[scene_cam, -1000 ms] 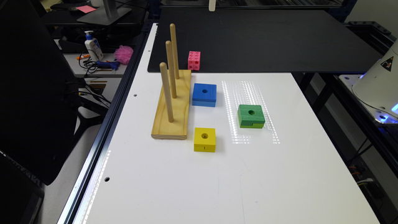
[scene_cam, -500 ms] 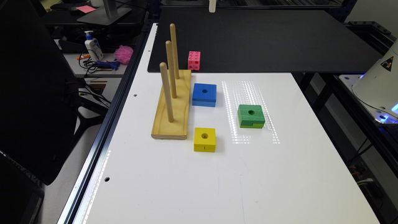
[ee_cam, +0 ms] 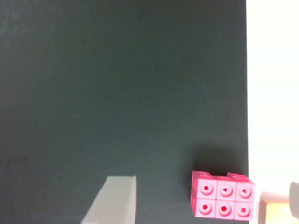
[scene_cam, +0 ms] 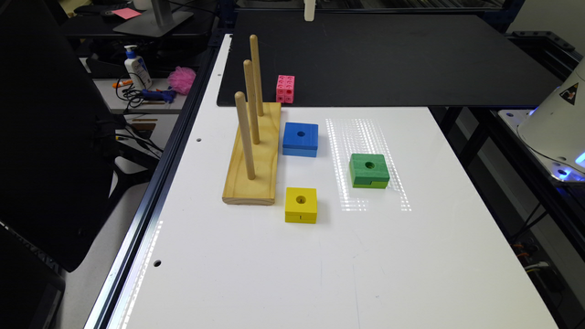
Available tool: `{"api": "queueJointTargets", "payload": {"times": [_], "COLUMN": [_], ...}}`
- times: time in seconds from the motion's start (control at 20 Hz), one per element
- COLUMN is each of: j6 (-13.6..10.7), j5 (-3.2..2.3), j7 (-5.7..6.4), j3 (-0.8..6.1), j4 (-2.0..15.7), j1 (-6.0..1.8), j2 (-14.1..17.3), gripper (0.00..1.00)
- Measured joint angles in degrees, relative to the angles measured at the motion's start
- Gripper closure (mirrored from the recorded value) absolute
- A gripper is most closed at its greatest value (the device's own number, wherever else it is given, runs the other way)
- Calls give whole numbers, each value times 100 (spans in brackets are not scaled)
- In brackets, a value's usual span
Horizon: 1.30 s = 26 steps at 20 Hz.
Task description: Pick up pink block.
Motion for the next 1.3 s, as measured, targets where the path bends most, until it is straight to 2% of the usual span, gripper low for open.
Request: {"api": "queueJointTargets", "payload": {"times": [0.5, 0.7, 0.9, 1.1, 1.3], "j6": [45, 86, 93, 109, 451], "j5": [5, 5, 5, 5, 5], "j7": [72, 111, 119, 121, 122], "j3": [100, 145, 152, 152, 152], "j4": [55, 154, 259, 279, 275], "j1": [2, 2, 2, 1, 1], "j2": [22, 115, 226, 301, 689], "gripper": [0, 0, 0, 0, 0]}}
